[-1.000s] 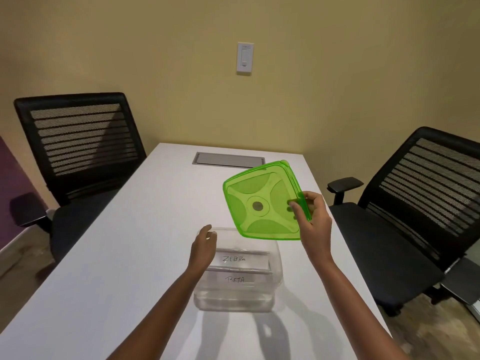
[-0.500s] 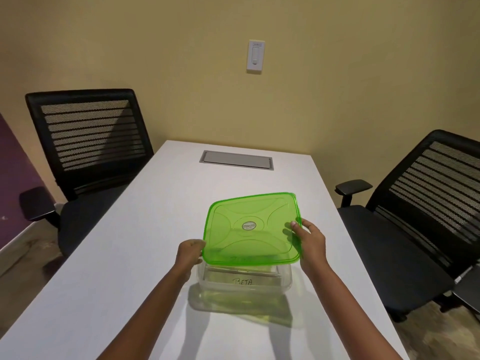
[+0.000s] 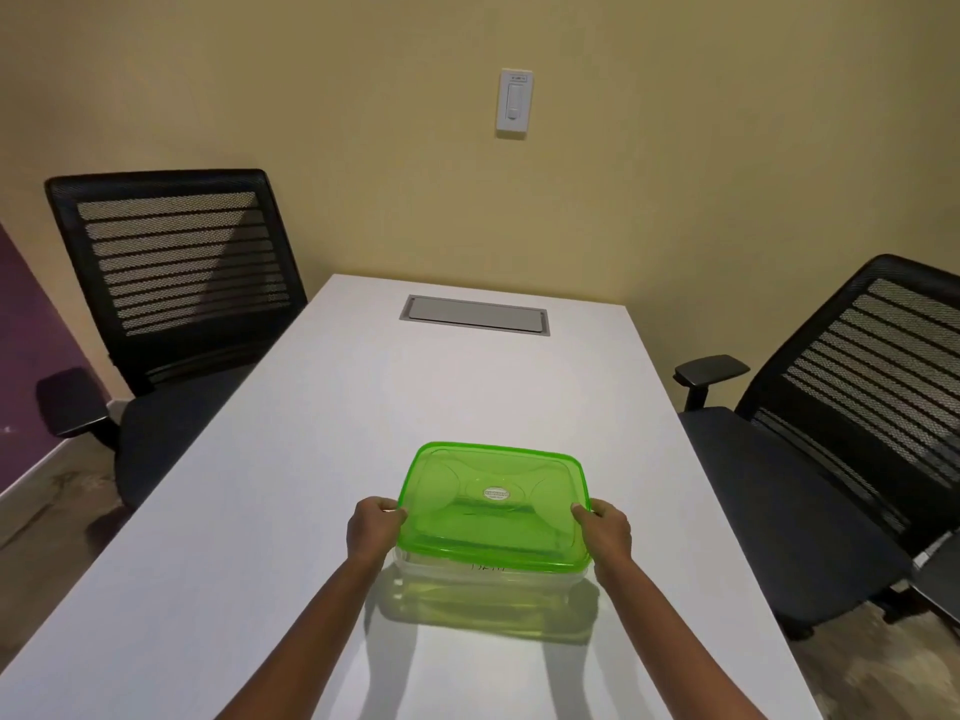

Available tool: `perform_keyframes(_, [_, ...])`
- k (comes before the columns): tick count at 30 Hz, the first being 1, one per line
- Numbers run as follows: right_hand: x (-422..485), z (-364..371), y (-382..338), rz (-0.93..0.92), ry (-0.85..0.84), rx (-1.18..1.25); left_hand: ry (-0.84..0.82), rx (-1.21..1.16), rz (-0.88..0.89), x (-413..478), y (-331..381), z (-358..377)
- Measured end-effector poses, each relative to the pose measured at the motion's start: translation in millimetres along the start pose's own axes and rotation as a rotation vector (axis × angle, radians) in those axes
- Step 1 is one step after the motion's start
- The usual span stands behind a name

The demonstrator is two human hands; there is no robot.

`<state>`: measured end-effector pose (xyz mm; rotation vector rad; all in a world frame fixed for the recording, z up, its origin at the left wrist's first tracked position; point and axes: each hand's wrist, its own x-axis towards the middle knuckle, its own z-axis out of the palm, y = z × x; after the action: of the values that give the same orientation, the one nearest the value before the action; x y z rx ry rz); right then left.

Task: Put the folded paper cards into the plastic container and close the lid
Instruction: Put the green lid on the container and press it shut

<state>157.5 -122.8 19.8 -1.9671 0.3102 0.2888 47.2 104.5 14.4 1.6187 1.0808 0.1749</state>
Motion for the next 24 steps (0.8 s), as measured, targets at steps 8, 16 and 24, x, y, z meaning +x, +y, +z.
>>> perform_keyframes(8, [0, 5, 15, -0.014, -0.021, -0.174, -0.001, -0.012, -0.012, 0, -13, 1])
perform_keyframes(16, [2, 0, 20, -0.096, -0.086, -0.251, -0.036, -0.147, -0.086, -3, -27, -2])
perform_keyframes(24, [-4, -3, 26, -0.133, -0.135, -0.288, -0.064, -0.278, -0.162, -11, -36, -1])
